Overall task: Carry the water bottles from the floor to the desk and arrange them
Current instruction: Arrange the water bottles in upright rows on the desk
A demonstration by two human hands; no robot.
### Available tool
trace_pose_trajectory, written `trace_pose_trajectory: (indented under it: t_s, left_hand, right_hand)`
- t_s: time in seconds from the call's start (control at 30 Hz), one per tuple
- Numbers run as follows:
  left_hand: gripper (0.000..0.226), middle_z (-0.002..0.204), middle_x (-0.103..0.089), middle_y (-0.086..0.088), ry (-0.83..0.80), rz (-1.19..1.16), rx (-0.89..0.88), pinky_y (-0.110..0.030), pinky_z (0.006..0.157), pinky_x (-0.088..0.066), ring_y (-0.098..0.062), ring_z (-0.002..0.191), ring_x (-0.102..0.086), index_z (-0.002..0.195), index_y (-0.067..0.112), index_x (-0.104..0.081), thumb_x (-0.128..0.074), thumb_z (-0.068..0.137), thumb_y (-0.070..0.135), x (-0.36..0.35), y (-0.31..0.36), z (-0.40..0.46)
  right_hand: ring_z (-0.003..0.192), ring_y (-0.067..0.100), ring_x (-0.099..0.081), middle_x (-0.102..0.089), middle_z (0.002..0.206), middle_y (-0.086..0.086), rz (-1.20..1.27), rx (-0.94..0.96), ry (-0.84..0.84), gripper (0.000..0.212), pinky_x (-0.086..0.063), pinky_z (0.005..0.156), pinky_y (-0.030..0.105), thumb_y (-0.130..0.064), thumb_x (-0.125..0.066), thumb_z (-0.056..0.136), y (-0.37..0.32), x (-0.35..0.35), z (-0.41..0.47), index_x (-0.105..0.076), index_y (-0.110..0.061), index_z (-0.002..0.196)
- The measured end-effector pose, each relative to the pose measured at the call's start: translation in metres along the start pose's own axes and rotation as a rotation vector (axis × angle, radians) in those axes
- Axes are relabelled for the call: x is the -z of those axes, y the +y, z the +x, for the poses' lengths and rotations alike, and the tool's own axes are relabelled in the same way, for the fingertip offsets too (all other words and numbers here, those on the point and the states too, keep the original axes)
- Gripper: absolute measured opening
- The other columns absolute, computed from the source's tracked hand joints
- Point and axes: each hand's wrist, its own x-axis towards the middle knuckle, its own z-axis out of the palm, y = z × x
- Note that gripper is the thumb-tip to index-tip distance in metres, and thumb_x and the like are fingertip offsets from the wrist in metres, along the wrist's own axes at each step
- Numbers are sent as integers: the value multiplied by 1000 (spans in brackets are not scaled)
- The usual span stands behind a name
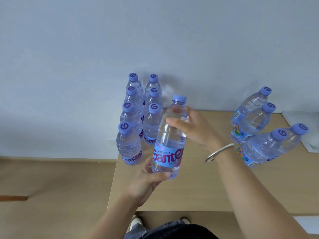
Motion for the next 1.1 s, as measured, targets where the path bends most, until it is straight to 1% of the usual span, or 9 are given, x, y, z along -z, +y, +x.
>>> trace_pose_trajectory:
  t_s: [0.13, 0.2, 0.33, 0.4, 0.5, 0.57, 0.7, 0.9, 1.1]
  left_hand:
    - [63, 97, -70, -9, 106, -7, -3, -24, 78, -54, -20, 90, -67, 118, 8, -54, -70, 61, -12, 9, -4, 6]
    - [59, 93, -72, -6, 208, -27, 5, -21, 77, -55, -16, 87, -69, 118, 13, -56, -66, 69, -18, 15, -6, 11]
    - [40, 87, -74, 0, 331, -56, 40, -13, 71, -53, -9, 83, -69, 107, 12, -61, -54, 81, -17, 21, -13, 15]
    - [29, 86, -70, -4, 391, -88, 85, -15, 73, -52, -11, 79, -65, 98, 6, -62, -52, 83, -16, 23, -19, 15]
    - [29, 94, -60, -12, 489, -203, 208, -27, 88, -44, -18, 82, -61, 106, -1, -53, -56, 82, -17, 25, -28, 16]
    - [34, 97, -61, -15, 481, -229, 266, -30, 89, -43, -21, 84, -62, 112, -3, -51, -56, 81, -17, 25, -31, 17]
    - [40, 101, -62, -17, 468, -284, 318, -29, 77, -49, -23, 87, -63, 118, -3, -48, -54, 81, -18, 29, -30, 22]
    - [46, 102, -61, -13, 473, -312, 355, -31, 76, -49, -22, 87, -63, 126, -5, -43, -48, 83, -19, 33, -27, 28]
    - [46, 96, -62, -14, 495, -327, 346, -31, 76, -51, -22, 84, -63, 128, -9, -43, -47, 83, -20, 30, -25, 33]
  right_hand:
    - [100, 16, -66, -70, 106, -1, 40, 12, -68, 43, -50, 95, 44, -36, -74, 63, 9, -11, 3, -62, -24, 102]
    - [99, 19, -66, -72, 102, 3, -12, 22, -72, 47, -49, 95, 48, -40, -76, 60, 14, -20, 4, -64, -19, 100]
    - [100, 24, -65, -71, 103, 7, -67, 20, -38, 52, -50, 91, 48, -44, -78, 56, 26, -36, 6, -64, -20, 100]
    - [99, 20, -65, -71, 102, 1, -59, 10, -28, 45, -52, 90, 44, -42, -79, 57, 32, -42, 7, -63, -27, 97]
    - [93, 2, -64, -69, 99, -16, -95, 40, -31, 43, -53, 84, 28, -43, -79, 59, 40, -51, 4, -59, -41, 98]
    - [91, -2, -64, -69, 98, -18, -102, 61, -5, 43, -51, 82, 24, -39, -81, 62, 42, -56, 3, -59, -43, 99]
    - [89, 2, -66, -70, 93, -18, -79, 97, 53, 35, -53, 80, 26, -29, -82, 64, 50, -61, 3, -62, -46, 88]
    - [99, 0, -55, -48, 105, -17, -129, 135, 103, 43, -47, 94, 29, -24, -83, 63, 62, -70, 5, -63, -21, 101]
    - [104, 5, -55, -47, 106, -19, -139, 159, 78, 45, -47, 97, 35, -26, -82, 61, 63, -69, 7, -58, -31, 99]
